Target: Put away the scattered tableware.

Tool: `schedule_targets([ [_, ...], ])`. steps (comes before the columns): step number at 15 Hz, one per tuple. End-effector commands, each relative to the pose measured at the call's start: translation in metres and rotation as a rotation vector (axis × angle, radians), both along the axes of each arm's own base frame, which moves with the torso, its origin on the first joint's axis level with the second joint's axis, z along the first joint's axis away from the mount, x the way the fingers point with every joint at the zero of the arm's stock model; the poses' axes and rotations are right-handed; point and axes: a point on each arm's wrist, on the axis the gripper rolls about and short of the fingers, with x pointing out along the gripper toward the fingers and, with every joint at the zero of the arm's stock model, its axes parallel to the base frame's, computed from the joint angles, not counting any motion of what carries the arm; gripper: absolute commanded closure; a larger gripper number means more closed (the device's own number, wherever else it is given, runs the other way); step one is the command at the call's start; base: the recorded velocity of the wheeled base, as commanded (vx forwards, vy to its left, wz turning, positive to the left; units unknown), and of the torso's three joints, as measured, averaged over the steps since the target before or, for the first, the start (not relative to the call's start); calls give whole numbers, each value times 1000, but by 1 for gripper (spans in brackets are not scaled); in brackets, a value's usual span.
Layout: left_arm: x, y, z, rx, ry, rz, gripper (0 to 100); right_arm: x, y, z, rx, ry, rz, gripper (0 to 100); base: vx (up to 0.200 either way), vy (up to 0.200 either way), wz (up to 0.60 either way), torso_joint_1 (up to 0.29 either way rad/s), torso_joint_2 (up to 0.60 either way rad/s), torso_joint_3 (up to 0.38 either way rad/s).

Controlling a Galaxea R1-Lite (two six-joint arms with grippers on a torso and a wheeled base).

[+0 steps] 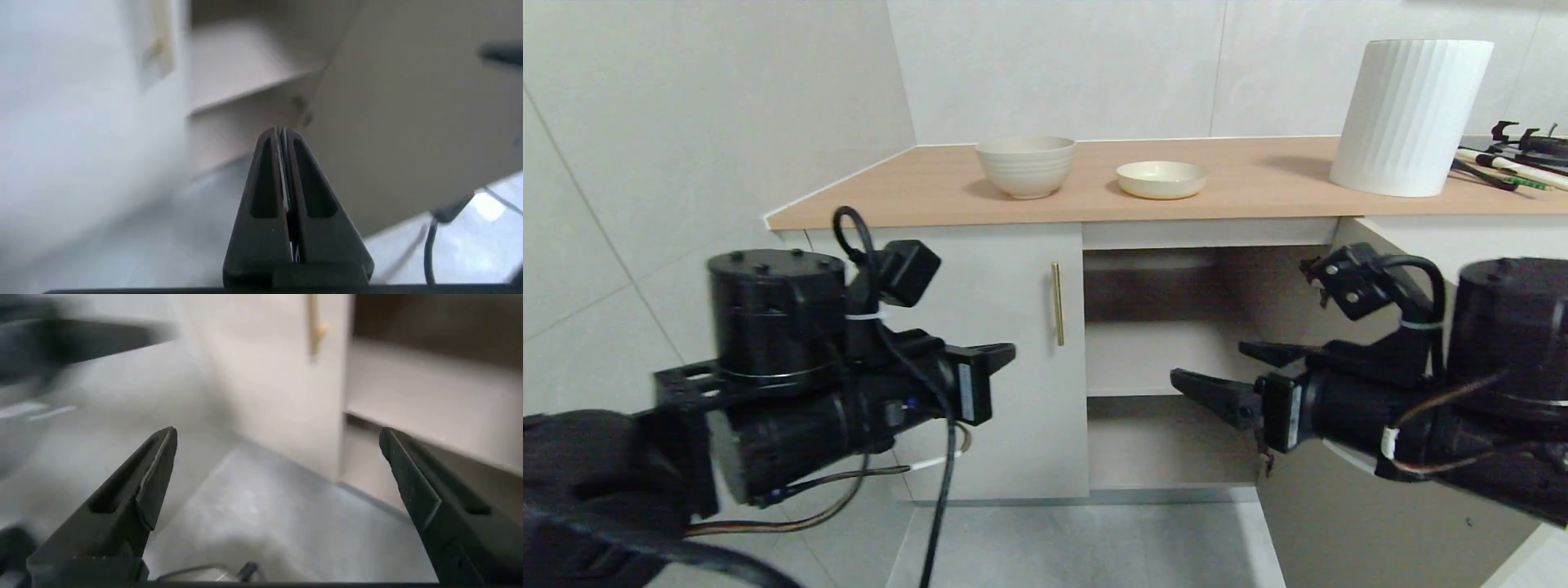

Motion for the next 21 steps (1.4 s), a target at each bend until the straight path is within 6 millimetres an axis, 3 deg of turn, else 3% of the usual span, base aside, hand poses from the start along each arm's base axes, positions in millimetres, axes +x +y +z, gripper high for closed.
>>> schedule_targets([
  [1, -52, 59, 48, -26, -51, 106, 100, 39, 12, 36, -88, 62, -72, 0, 0, 0, 0, 0, 0, 0],
  [3, -54, 74, 49, -21, -32, 156, 100, 47, 12, 46, -90, 72, -89, 0, 0, 0, 0, 0, 0, 0],
  [5, -48, 83, 46, -37, -8, 187, 100, 45, 9, 30, -90, 138, -112, 0, 0, 0, 0, 0, 0, 0],
  [6, -47, 83, 45, -38, -3, 183, 0, 43, 7, 31, -85, 136, -108, 0, 0, 0, 0, 0, 0, 0],
  [15, -42, 94, 53, -81, -55, 250, 0, 10, -16, 63, -57, 103, -106, 0, 0, 0, 0, 0, 0, 0],
  [18, -40, 97, 52, -75, -48, 263, 0, 10, -16, 63, -63, 108, -105, 0, 0, 0, 0, 0, 0, 0],
  [21, -34, 106, 53, -80, -43, 297, 0, 10, -15, 61, -67, 115, -104, 0, 200, 0, 0, 2, 2, 1],
])
